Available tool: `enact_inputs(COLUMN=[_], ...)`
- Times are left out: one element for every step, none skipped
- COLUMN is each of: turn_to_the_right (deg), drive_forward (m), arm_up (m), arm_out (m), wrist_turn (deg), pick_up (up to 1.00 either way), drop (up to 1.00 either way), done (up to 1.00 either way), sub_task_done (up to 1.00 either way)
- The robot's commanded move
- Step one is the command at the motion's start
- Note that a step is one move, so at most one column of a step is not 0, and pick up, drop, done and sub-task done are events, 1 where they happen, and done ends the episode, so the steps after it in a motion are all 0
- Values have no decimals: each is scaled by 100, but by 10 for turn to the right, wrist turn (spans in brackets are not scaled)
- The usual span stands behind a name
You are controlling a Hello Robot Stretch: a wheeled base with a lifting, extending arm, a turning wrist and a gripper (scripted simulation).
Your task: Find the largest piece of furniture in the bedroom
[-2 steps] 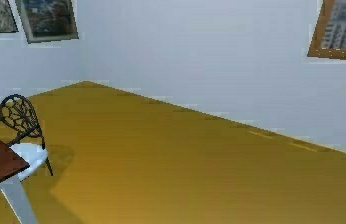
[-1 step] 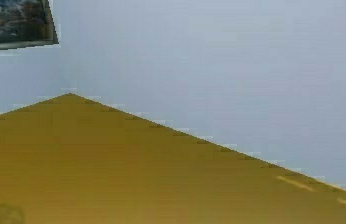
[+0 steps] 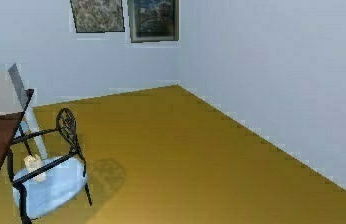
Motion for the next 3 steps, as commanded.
enact_inputs(turn_to_the_right=[0, 0, -240], drive_forward=[100, 10, 0], arm_up=[0, 0, 0], arm_out=[0, 0, 0], wrist_turn=[0, 0, 0], pick_up=[0, 0, 0], drop=[0, 0, 0], done=[0, 0, 0], sub_task_done=[0, 0, 0])
